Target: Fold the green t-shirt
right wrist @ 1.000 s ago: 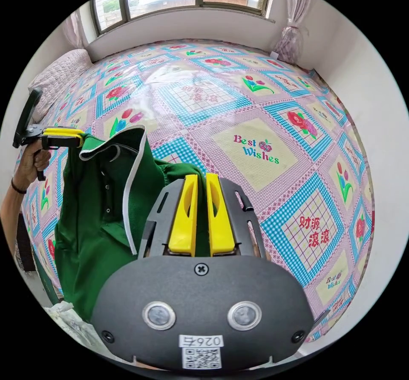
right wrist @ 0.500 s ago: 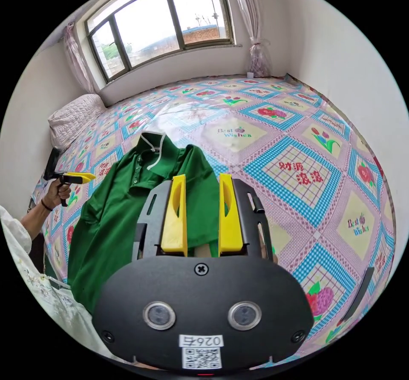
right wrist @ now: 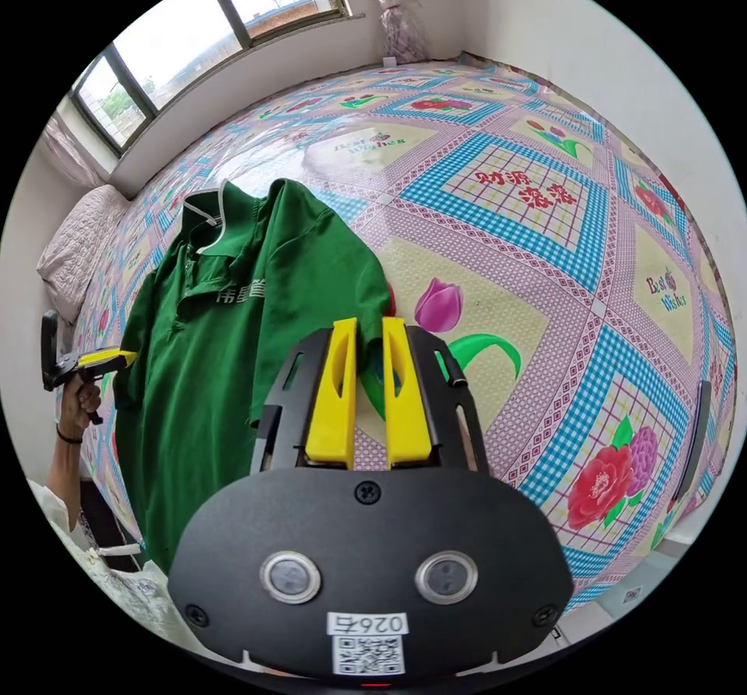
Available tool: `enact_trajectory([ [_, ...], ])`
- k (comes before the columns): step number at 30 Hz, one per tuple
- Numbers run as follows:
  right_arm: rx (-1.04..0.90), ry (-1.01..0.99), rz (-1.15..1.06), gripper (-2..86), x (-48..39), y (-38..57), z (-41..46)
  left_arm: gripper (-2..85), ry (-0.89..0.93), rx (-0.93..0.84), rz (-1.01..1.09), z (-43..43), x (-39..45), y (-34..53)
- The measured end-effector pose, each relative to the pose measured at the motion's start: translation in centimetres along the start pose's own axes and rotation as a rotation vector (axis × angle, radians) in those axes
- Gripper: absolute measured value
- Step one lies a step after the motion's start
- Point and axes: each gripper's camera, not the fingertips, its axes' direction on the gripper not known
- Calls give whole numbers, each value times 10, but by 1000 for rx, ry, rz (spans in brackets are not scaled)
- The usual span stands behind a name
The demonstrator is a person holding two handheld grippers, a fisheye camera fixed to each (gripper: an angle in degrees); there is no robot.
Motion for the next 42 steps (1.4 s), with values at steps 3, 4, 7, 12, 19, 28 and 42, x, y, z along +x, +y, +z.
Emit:
enact_trajectory([
  [3,1,65,-41,-12,-8,-21,-4,9,125,19,-40,-12,-28,-6],
  [4,2,83,-50,-14,-8,-30,-7,6,163,25,-61,-17,-41,-8],
  [7,5,127,-49,-16,2,-52,-16,2,296,8,-83,-26,-69,-12],
  [12,-28,112,-8,-16,32,-90,-19,-3,347,31,-138,-43,-104,-9],
  [19,-95,106,-8,-16,38,-136,-4,-7,334,109,-305,-58,-161,-13],
  [28,-65,149,16,28,50,-155,-22,-3,59,104,-514,-77,-182,-8],
  [42,124,21,-339,-15,-91,-161,-51,-7,-465,63,-8,-4,39,-111],
])
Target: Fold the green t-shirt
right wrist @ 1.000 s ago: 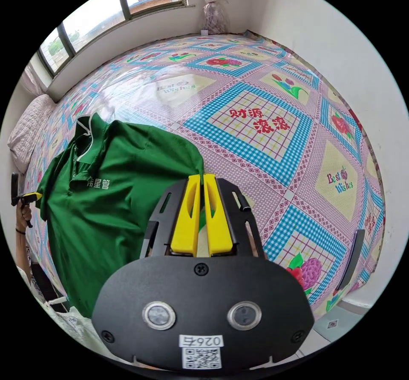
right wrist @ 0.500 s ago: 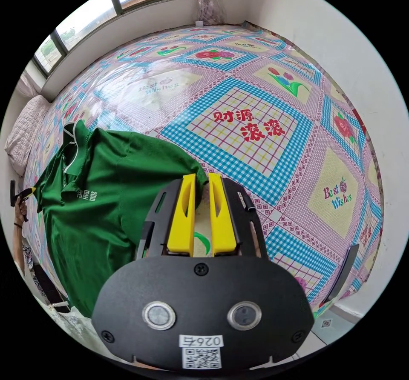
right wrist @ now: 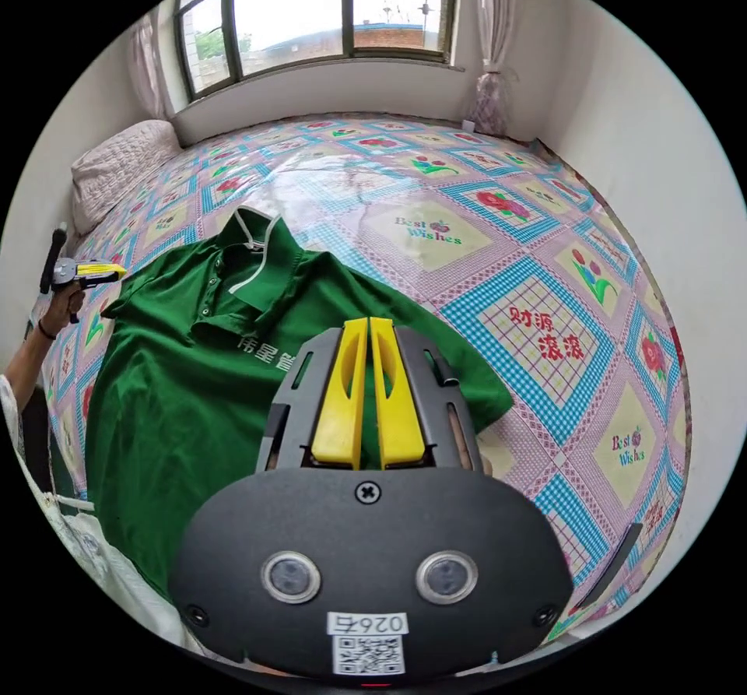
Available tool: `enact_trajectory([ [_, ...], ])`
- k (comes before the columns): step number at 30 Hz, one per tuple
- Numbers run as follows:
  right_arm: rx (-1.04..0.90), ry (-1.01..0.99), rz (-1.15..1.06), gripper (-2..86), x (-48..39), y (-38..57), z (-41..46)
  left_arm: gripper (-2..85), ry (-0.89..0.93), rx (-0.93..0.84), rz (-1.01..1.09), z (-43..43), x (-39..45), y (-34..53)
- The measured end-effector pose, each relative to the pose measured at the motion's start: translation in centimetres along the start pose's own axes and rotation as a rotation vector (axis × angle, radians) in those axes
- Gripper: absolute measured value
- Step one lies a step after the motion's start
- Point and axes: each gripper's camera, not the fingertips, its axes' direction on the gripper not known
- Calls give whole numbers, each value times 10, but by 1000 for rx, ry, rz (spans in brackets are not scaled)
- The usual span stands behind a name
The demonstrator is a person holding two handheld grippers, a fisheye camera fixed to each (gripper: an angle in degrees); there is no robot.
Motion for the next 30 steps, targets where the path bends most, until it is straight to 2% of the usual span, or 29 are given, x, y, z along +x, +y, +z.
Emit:
enact_trajectory([
  [3,-79,-68,-27,-14,-8,-24,37,-7,-35,-116,-26,38,-1,-25],
  [6,-172,-3,10,-13,7,-45,66,-7,-140,-188,-84,48,-13,-36],
  [9,-93,-25,50,-10,15,-54,50,-8,-31,-85,-123,21,-16,-36],
  [11,-41,-46,5,-10,0,-60,38,-8,103,16,-50,0,11,-45],
  [13,-31,-62,-58,-9,-18,-68,39,-8,150,44,27,-2,41,-62],
  [17,-79,-83,-176,-9,-56,-99,67,-8,175,31,163,22,101,-116],
  [23,-188,-80,-281,-9,-82,-145,116,-7,131,-36,204,59,123,-182],
  [30,-175,-78,-144,-9,-46,-196,130,-7,224,-72,172,66,100,-209],
])
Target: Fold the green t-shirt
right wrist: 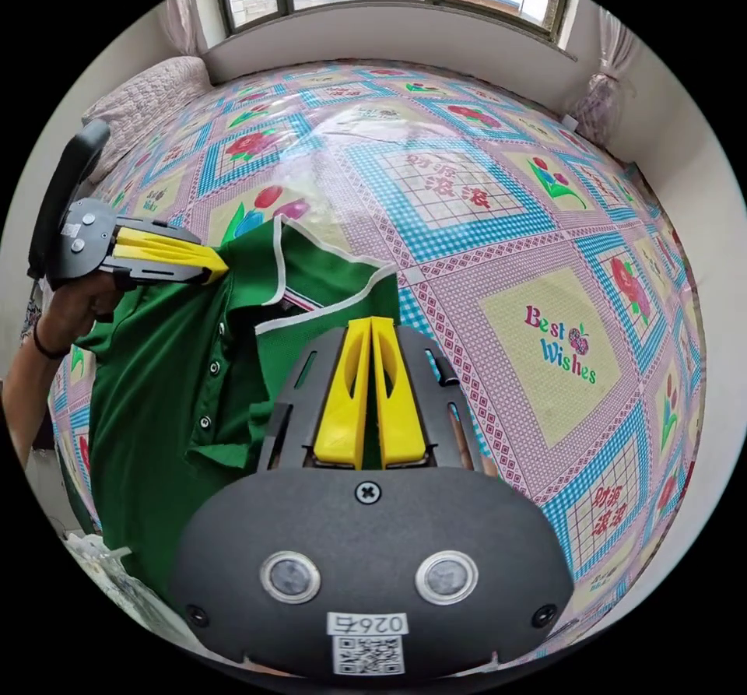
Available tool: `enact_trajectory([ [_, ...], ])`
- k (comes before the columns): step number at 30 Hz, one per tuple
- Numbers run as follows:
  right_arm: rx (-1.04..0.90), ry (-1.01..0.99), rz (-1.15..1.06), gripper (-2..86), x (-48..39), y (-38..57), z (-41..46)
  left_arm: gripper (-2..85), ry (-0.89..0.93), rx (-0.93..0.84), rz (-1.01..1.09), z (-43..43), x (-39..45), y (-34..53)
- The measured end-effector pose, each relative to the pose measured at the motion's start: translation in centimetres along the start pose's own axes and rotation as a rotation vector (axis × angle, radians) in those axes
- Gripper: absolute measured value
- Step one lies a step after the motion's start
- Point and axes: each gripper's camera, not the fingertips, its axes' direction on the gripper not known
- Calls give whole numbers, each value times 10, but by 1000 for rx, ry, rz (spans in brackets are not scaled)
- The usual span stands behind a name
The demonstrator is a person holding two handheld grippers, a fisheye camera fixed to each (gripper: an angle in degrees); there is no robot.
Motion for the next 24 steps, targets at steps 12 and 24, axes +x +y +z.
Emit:
enact_trajectory([
  [12,6,-145,-43,-9,-24,17,5,-7,-42,-14,65,-1,-1,30],
  [24,87,-136,-53,-9,-44,46,-24,-7,100,88,172,-14,34,25],
])
